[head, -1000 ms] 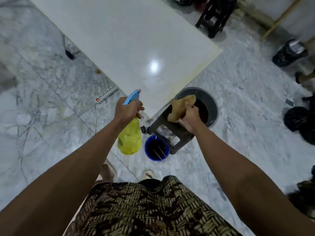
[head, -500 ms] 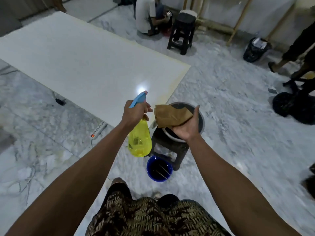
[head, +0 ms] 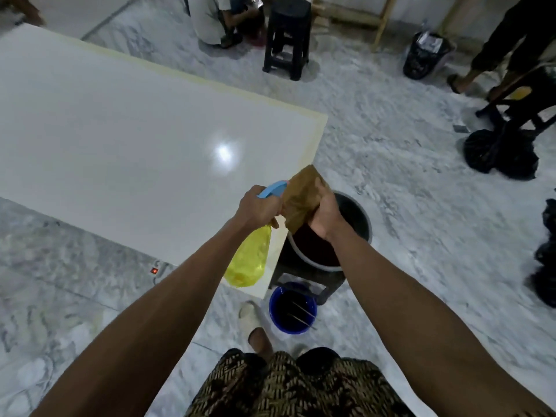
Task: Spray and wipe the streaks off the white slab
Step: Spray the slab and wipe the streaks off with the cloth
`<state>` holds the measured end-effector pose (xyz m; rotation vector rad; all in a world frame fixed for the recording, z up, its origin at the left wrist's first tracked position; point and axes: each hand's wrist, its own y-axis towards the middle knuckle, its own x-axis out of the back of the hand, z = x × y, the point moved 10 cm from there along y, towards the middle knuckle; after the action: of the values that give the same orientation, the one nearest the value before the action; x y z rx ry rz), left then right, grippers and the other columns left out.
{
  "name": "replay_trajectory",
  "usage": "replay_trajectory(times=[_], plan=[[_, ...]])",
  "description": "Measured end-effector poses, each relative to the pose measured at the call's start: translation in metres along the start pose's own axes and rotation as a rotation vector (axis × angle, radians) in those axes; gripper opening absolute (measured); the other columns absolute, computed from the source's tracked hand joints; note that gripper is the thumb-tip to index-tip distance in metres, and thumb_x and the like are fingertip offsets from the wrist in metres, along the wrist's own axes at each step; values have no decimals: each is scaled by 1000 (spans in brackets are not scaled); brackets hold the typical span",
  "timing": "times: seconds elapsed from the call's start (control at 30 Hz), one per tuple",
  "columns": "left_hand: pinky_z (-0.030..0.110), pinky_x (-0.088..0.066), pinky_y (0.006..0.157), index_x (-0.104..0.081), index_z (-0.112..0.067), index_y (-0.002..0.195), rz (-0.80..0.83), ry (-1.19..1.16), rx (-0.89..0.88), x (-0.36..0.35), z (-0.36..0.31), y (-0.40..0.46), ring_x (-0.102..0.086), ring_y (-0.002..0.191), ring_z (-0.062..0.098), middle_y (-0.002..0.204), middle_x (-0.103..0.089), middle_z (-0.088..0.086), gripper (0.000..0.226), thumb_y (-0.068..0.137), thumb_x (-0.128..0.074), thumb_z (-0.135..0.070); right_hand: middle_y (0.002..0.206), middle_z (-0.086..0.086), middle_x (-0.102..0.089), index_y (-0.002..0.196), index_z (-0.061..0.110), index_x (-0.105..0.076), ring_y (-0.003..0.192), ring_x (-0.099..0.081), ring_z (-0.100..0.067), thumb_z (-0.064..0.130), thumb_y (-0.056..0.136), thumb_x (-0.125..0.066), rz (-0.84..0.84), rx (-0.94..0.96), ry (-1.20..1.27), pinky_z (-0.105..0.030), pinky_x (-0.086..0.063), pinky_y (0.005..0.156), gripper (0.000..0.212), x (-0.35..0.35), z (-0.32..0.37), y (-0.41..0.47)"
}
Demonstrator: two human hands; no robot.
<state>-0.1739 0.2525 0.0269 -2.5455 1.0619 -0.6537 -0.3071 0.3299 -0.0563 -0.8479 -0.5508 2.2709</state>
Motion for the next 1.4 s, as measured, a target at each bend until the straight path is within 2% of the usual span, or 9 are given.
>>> replay_trajectory(times=[0.17, 0.37, 0.53, 0.67, 0.83, 1.0, 1.13, 1.3, 1.4], plan=[[43, -64, 72, -72, -1, 111, 32, 16, 69, 2, -12, 30, -68, 55, 23, 77, -77, 7, 79, 50, -60, -49, 134, -19, -61, 138, 5, -55, 125, -58, -35, 60, 92, -52, -25, 42, 54, -52, -42, 110, 72, 1, 36, 18], [30, -56, 56, -70, 2, 106, 44, 28, 106, -8, -30, 60, -66, 48, 19, 72, -76, 7, 57, 66, -60, -37, 124, -19, -66, 133, 1, -58, 106, -67, -31, 61, 97, -41, 13, 33, 124, -43, -53, 94, 72, -5, 69, 35], [29, -54, 53, -70, -2, 114, -12, 28, 146, -15, -31, 91, -63, 45, 18, 71, -74, 11, 41, 80, -60, -22, 130, -15, -65, 133, 8, -61, 119, -63, -31, 61, 92, -51, -14, 39, 124, -45, -47, 106, 67, 4, 95, 63], [32, -62, 59, -71, -5, 117, -52, 5, 159, -27, -42, 118, -71, 49, 22, 78, -79, 11, 46, 76, -66, -25, 121, -12, -71, 128, 10, -64, 106, -70, -28, 60, 92, -52, 0, -36, 101, -41, -56, 89, 63, 14, 105, 90], [56, -65, 79, -71, -6, 111, -195, -33, 178, -45, -56, 163, -76, 81, 39, 94, -77, 17, 70, 51, -62, -41, 125, -12, -68, 131, 15, -61, 115, -64, -31, 62, 90, -58, -4, -139, -38, -50, -50, 102, 62, 53, 113, 135], [39, -61, 58, -71, -2, 125, -261, -184, 229, -71, -81, 189, -77, 83, 43, 80, -72, 17, 67, 64, -54, -24, 135, -12, -62, 139, 15, -53, 116, -62, -29, 60, 91, -55, 8, -217, -326, -50, -47, 106, 66, 105, 135, 204], [33, -56, 53, -69, -8, 130, -317, -268, 249, -79, -82, 210, -75, 77, 34, 83, -69, 14, 68, 66, -53, -24, 93, -1, -63, 126, 12, -59, 82, -59, -17, 49, 102, -45, -45, 99, -823, -26, -45, 69, 46, 88, 217, 260], [43, -62, 63, -69, -7, 127, -350, -243, 237, -72, -75, 248, -76, 83, 44, 78, -71, 13, 65, 66, -54, -25, 115, -13, -67, 130, 12, -56, 102, -62, -33, 35, 100, -49, -74, 725, -1447, -35, -45, 82, 39, 28, 281, 337], [49, -64, 69, -74, -7, 118, -374, -190, 217, -69, -67, 269, -76, 80, 46, 71, -72, 9, 58, 68, -53, -27, 148, -14, -43, 151, 12, -31, 134, -42, -37, 54, 96, -38, 291, 636, -1849, -57, -36, 107, 70, 14, 212, 393]])
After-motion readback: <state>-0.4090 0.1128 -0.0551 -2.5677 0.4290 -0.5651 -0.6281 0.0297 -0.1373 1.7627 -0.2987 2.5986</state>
